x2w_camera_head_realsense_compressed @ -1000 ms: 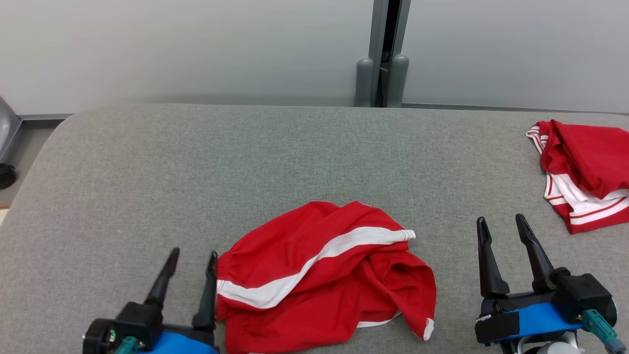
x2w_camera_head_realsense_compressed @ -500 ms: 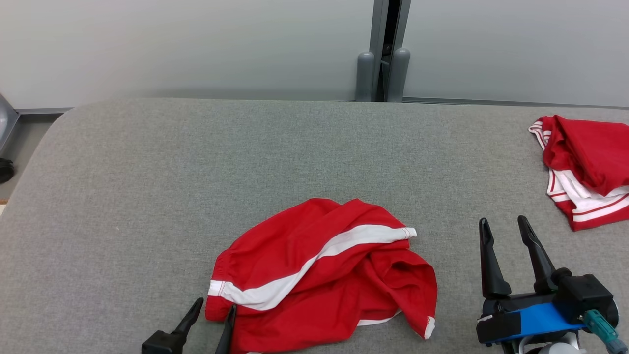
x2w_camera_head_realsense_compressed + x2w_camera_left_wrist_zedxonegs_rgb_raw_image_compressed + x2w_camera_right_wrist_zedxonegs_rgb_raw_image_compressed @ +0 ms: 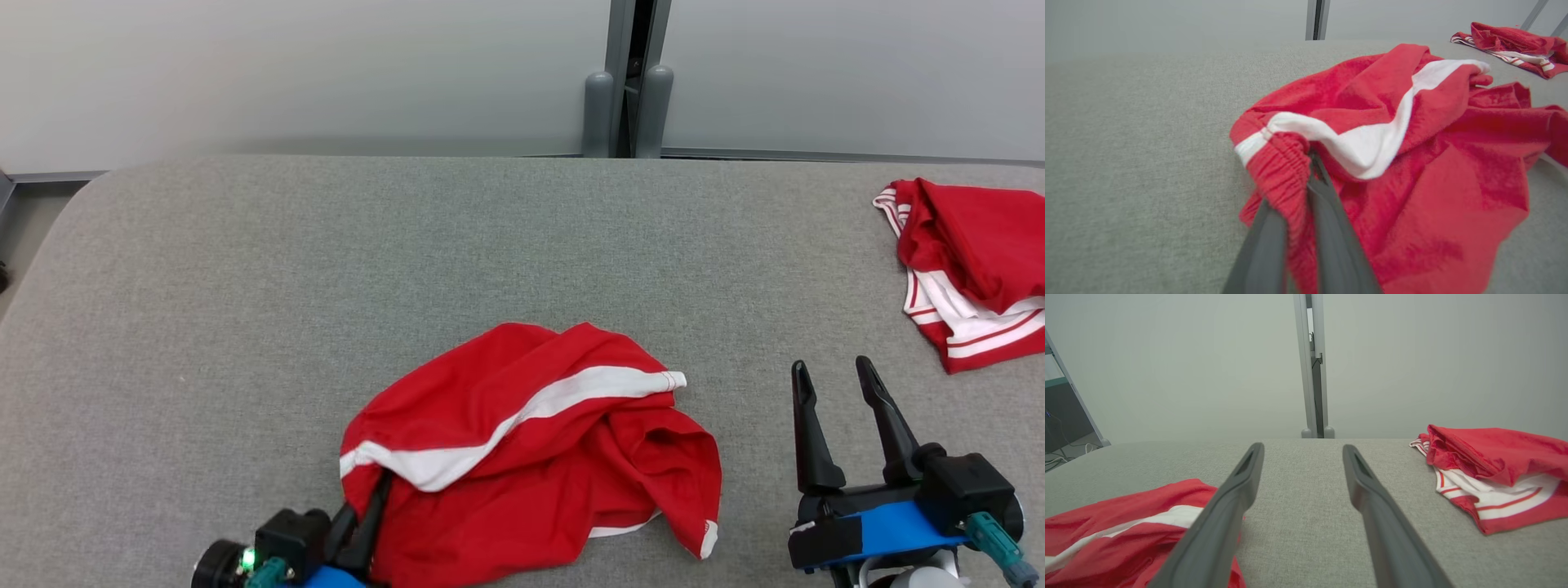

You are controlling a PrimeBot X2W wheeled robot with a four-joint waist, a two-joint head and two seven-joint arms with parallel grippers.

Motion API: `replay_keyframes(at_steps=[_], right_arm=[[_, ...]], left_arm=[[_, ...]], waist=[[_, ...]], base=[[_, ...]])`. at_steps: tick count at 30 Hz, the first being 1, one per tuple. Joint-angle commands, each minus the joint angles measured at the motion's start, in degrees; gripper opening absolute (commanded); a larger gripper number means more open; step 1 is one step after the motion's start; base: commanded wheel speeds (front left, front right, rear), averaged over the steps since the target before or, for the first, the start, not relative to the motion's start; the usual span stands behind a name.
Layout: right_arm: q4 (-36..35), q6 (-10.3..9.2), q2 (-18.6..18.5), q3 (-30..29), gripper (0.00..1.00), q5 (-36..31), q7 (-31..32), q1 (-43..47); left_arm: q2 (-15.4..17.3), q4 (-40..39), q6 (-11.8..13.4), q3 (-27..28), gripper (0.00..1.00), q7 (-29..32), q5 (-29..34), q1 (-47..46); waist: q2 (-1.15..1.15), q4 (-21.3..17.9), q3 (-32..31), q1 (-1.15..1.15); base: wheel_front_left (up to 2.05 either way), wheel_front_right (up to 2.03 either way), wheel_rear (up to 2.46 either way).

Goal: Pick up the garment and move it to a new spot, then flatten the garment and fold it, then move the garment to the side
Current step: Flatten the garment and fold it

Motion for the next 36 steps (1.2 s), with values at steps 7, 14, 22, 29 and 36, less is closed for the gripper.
replay_keyframes(at_steps=[7, 14, 22, 29, 36], right_arm=[[-0.17, -0.02, 0.15, 0.11, 1.0, 0.09, 0.02, -1.28], [-0.06, -0.02, -0.1, 0.81, 1.0, -0.17, 0.03, -3.74], [0.42, -0.02, -0.21, 0.36, 1.0, -0.05, 0.03, -6.96], [0.32, -0.02, -0.14, 0.19, 1.0, 0.19, 0.03, -8.61], [0.32, -0.02, -0.1, 0.16, 1.0, 0.01, 0.03, -9.69]], left_arm=[[1.71, -1.92, -0.23, -0.52, 0.0, -0.14, 1.04, -5.4], [3.69, -0.65, -0.16, -1.02, 0.0, -0.14, 1.1, -14.18], [8.34, 7.18, -0.1, -1.63, 0.0, -0.15, -0.12, -26.48], [10.87, 13.71, -0.1, -1.32, 0.0, -0.14, -1.76, -33.5], [11.17, 18.89, -0.1, -2.14, 0.91, -0.14, -2.3, -36.61]], waist=[[0.0, -0.65, 1.11, 0.0], [0.0, -3.24, 4.29, 0.0], [0.0, -9.03, 9.3, 0.0], [0.0, -11.93, 12.29, 0.0], [0.0, -12.56, 14.15, 0.0]], base=[[0.0, 0.0, 0.0], [0.0, 0.0, 0.0], [0.0, 0.0, 0.0], [0.0, 0.0, 0.0], [0.0, 0.0, 0.0]])
